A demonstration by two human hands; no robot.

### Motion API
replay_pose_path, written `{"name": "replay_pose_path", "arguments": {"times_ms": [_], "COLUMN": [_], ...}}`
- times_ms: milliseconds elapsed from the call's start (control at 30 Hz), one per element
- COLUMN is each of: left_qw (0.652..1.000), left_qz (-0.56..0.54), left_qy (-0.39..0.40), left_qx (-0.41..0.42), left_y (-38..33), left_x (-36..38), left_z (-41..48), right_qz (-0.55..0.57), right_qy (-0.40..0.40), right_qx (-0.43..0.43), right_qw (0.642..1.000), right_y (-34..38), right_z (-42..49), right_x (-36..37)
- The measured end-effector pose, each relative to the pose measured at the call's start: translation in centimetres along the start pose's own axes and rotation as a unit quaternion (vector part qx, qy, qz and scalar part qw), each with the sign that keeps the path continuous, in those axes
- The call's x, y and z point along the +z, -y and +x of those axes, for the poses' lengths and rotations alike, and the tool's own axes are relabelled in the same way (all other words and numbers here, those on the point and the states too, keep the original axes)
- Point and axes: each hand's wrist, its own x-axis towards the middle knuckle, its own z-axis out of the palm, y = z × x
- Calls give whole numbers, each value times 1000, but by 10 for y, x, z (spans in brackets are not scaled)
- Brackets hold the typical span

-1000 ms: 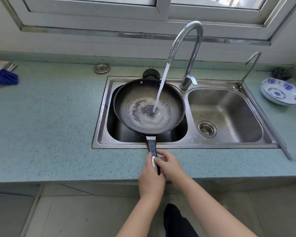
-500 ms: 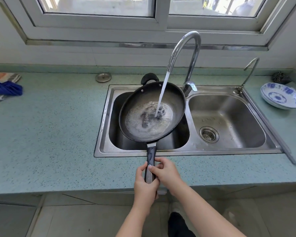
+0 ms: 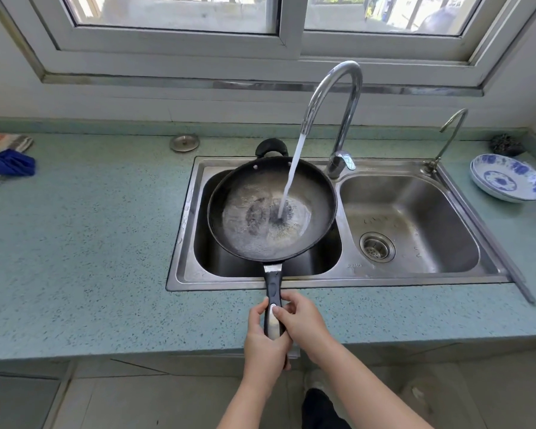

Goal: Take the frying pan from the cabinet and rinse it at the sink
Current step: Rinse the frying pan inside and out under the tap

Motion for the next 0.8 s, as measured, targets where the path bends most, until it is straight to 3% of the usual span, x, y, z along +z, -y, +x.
{"name": "replay_pose_path", "arguments": {"times_ms": [533,800], "left_qw": [987,955], "left_qz": [157,288], "left_qy": [-15,-55], "left_qx": [-20,43], "left_y": [-16,-21], "left_x": [9,22], "left_z": [-6,-13], "right_qz": [246,319], "right_qy": [108,152], "right_qx": [45,53], "right_qw": [962,934], "right_y": [-8,-11], "right_z": [4,3], "right_x": [-14,-23]}}
